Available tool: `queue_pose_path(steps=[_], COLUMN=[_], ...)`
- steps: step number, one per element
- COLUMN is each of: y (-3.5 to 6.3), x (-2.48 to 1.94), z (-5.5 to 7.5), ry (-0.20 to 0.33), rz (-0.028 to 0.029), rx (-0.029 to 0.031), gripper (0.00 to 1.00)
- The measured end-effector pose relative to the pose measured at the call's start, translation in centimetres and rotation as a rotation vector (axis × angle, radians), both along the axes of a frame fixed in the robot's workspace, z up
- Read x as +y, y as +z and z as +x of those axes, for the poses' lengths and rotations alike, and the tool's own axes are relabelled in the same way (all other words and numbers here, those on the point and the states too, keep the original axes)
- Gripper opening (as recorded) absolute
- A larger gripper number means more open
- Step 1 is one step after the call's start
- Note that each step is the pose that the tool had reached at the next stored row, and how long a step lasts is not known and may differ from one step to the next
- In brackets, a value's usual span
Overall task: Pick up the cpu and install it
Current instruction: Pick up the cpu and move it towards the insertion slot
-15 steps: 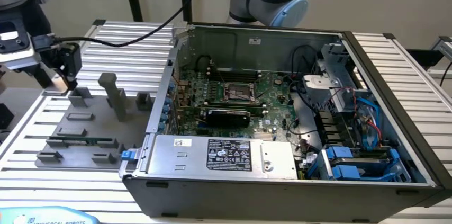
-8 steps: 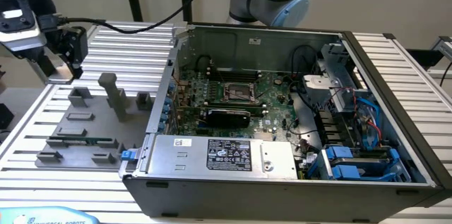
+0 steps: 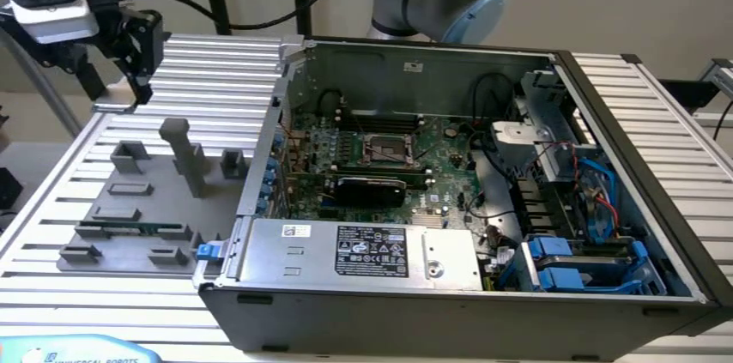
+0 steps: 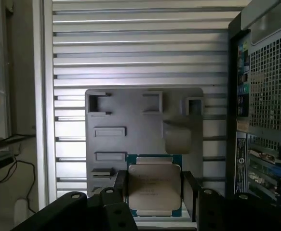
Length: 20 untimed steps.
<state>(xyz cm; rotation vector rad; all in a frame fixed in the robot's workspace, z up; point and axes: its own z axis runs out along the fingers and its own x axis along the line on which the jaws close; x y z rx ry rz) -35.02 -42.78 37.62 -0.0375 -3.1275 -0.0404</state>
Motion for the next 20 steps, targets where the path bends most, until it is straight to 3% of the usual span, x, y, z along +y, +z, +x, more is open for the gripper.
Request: queue_pose_path(steps=[5, 20], y=[1.51, 2.03], x=[0.00, 0.00], z=[2.2, 9.1], ry=[0.000, 0.000], rz=[0.0021, 0.0307], rx=[0.0039, 0.0043], gripper=[0.55, 0.55])
